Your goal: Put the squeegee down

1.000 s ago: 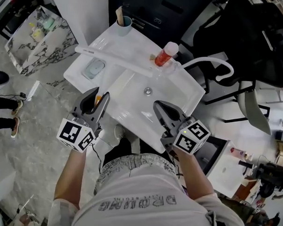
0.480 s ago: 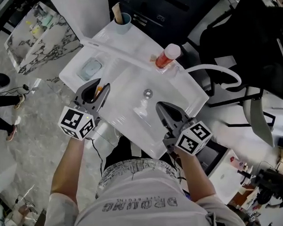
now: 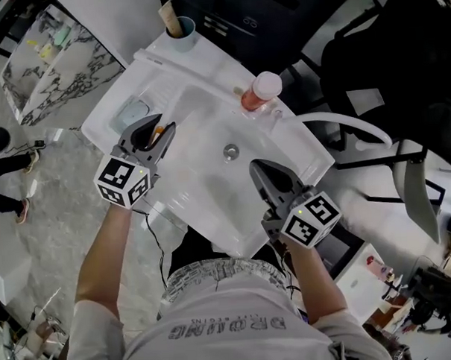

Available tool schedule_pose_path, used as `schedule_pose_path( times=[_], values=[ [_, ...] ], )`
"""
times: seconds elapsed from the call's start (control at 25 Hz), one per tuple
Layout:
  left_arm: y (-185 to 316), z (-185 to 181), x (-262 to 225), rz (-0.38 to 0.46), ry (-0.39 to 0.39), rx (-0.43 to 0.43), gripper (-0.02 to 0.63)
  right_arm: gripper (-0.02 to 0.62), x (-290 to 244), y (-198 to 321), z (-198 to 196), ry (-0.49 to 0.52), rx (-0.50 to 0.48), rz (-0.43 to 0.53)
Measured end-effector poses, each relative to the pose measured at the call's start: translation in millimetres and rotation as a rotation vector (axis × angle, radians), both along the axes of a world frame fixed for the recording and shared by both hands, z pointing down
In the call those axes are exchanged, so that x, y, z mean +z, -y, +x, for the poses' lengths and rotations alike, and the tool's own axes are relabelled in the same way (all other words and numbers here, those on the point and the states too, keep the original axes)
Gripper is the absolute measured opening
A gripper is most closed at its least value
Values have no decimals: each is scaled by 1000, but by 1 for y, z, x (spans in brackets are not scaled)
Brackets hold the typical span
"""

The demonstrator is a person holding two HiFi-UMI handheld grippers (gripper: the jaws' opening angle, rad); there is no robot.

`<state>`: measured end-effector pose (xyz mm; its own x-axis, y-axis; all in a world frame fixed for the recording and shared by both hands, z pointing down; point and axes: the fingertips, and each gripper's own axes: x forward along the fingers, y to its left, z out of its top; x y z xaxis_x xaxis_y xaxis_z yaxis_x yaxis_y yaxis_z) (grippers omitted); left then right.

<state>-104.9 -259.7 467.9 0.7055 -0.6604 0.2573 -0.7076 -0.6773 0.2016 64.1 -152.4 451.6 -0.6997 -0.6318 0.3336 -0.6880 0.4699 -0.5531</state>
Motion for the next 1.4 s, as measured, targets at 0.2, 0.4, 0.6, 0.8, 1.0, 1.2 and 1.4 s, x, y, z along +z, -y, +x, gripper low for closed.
schedule_pose_path(
  times=[0.2,0.4,0.6,0.8,1.0,1.2,1.4],
  values=[
    [19,16,22,-13,35,29,129,6,14,7,10,-10,-3,-12],
    [36,22,43,-29,69,58,129,6,28,12,15,-15,0,-22],
    [48,29,59,-30,108,105,129,8,41,14,18,-15,9,-47],
    [59,33,72,-27,144,145,129,8,54,11,22,-18,21,-81],
    [69,35,89,-37,179,185,129,7,64,12,21,-19,33,-106],
    [77,35,102,-41,200,198,129,7,73,13,18,-16,44,-127],
    [79,40,106,-16,232,221,129,6,77,12,16,-15,49,-138]
  ],
)
